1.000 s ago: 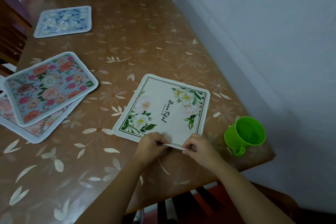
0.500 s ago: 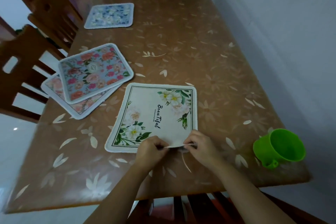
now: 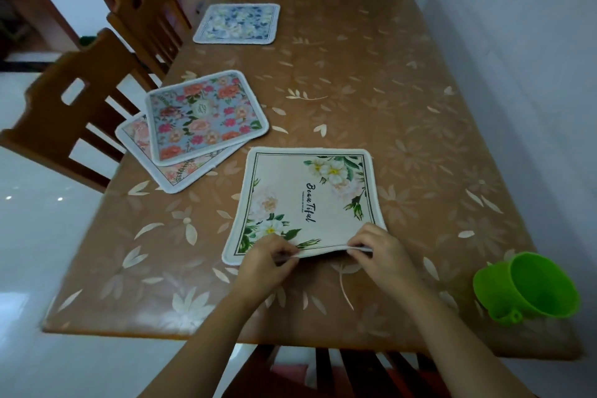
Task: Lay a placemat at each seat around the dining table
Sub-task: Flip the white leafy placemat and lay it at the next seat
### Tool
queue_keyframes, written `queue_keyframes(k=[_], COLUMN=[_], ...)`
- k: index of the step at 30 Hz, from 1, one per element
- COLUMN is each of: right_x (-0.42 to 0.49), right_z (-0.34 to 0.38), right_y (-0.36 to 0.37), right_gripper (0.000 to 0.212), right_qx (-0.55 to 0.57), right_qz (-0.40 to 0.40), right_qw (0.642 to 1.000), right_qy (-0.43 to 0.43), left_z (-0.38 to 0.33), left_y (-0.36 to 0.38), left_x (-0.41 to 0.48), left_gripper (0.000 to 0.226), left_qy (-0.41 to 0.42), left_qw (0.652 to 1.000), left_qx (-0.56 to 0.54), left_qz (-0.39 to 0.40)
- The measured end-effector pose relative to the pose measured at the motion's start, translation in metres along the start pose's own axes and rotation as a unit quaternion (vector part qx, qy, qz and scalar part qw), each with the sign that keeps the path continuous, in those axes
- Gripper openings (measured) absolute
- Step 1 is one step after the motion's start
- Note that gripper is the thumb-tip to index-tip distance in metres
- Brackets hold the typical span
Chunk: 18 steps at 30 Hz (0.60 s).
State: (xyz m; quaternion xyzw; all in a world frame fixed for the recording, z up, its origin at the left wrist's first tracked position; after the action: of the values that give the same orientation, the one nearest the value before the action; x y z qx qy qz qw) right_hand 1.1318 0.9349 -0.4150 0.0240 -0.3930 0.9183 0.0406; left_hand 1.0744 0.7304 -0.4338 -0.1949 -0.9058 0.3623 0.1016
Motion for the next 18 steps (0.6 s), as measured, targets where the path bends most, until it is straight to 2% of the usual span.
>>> queue_keyframes(k=[5,10,13,18], right_x=[-0.004,-0.007,-0.011,-0.007], right_z=[-0.028,-0.038,-0.032,0.000], right_y=[-0.026,-0.029,-0.021,0.008], right_gripper=[0.006,0.008,0.008,0.006], right_qx=[-0.005,-0.029,-0.047,-0.026], right_qz=[-0.042,-0.051,-0.034,0.003], right_qw=[0.998,0.996,0.997,1.000], right_qy=[0.050,0.064,0.053,0.002], left_z=[-0.002,-0.013,-0.017,-0.033], left_y=[0.000,0.007,0.010,0.024], left_x=[-0.003,-0.001,0.005,0.008], left_gripper=[0.017,0.010,0.011,0.007], left_qy=[0.040,0.008,-0.015,0.013], left_qw=[0.998,1.000,1.000,0.999], left_qx=[0.042,0.001,-0.008,0.019], left_qz=[0.031,0.011,0.013,0.027])
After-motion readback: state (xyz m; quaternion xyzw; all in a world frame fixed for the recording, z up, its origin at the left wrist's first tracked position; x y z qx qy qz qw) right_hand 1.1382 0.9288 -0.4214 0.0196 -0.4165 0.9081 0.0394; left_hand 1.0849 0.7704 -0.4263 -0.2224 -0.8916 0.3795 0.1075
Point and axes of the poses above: each hand's wrist, its own x-axis towards the middle knuckle, its own y-axis out of the palm, z = x × y, the point moved 3 cm from there along x, towards the middle knuckle, and after that the axes turned 3 degrees about x, right-handed, at the moved point
